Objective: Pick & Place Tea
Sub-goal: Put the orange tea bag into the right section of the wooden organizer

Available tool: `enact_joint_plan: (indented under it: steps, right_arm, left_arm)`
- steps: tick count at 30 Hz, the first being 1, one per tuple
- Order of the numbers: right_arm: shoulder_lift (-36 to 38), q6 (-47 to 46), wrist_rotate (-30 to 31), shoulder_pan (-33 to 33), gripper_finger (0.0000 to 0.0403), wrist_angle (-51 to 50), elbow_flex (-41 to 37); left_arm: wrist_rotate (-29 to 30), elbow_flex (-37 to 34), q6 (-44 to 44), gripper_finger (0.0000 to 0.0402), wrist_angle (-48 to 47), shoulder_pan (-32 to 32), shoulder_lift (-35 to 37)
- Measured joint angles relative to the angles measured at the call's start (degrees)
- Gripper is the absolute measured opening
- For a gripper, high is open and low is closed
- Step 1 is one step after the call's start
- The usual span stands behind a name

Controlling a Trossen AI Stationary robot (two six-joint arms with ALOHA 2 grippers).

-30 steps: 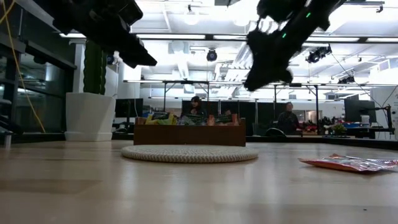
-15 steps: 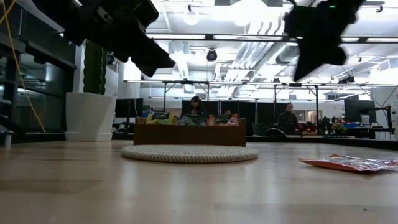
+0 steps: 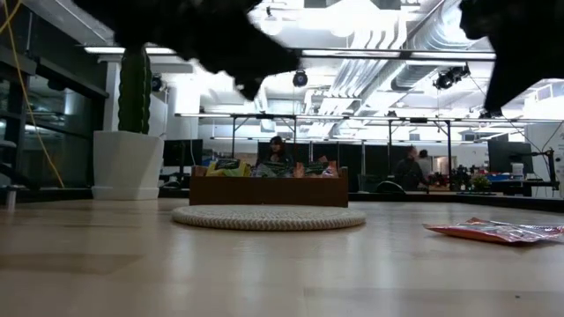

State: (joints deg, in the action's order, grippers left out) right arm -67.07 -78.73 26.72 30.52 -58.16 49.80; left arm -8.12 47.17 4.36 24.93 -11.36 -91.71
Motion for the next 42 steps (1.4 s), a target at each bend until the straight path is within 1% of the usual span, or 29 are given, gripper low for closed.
enact_joint_plan:
  steps: [3,5,8,11,13,16,18,20,23,26,30,33,37,41,42]
  right_arm:
    - [0.0,-3.0,0.8,3.2,0.0008,-0.3,0.0]
    - [0.0,-5.4,1.3,5.0,0.0009,-0.8,0.0]
    - [0.0,-8.9,1.3,7.4,0.0003,-1.5,0.0]
    - [0.1,-11.5,-0.2,9.3,0.0003,-1.2,-0.5]
    - [1.2,-13.2,-1.3,10.2,0.0005,2.2,-3.2]
    - [4.4,-14.5,-1.7,11.9,0.0005,14.5,-11.2]
    - [6.8,-14.5,-1.8,12.6,0.0002,24.4,-17.3]
    - [9.0,-14.5,-2.3,12.6,0.0002,32.9,-22.7]
    - [11.0,-14.5,-2.3,12.5,0.0002,40.6,-27.8]
    - [12.0,-14.4,-4.7,11.6,0.0002,41.9,-29.6]
    - [12.1,-14.4,-11.2,9.1,0.0002,42.2,-30.0]
    - [12.0,-14.3,-14.9,7.1,0.0001,42.7,-30.1]
    - [11.9,-12.3,-17.3,4.4,0.0008,43.9,-30.1]
    - [11.9,-7.0,-18.4,2.4,0.0010,46.9,-30.1]
    - [11.9,-6.4,-18.6,2.0,0.0010,47.4,-30.1]
  left_arm:
    - [0.2,6.5,-0.9,0.0001,-3.7,-0.5,-5.0]
    - [1.6,11.3,-1.9,0.0000,-8.7,-0.8,-8.5]
    - [2.9,20.2,-4.0,0.0000,-15.5,-1.5,-14.0]
    - [3.2,29.0,-5.7,0.0000,-22.3,-2.4,-18.9]
    - [3.5,34.5,-5.9,0.0000,-25.5,-2.7,-22.1]
    - [3.4,40.0,-5.5,0.0000,-29.1,-3.3,-25.9]
    - [3.8,42.0,-5.3,0.0000,-30.1,-3.8,-27.1]
    - [4.4,43.2,-4.1,0.0000,-28.8,-4.1,-28.2]
    - [5.5,42.9,-1.0,0.0000,-31.2,-4.7,-28.9]
    - [6.2,43.1,1.2,0.0000,-30.7,-4.9,-29.6]
    - [6.3,42.8,3.7,0.0000,-31.4,-5.1,-30.5]
    - [8.2,43.0,5.9,0.0000,-30.7,-5.2,-30.7]
    - [8.6,42.7,8.2,0.0000,-31.9,-5.2,-32.4]
    - [8.5,43.3,9.9,0.0000,-29.5,-5.2,-33.3]
    - [8.6,43.0,10.1,0.0000,-30.4,-5.2,-33.6]
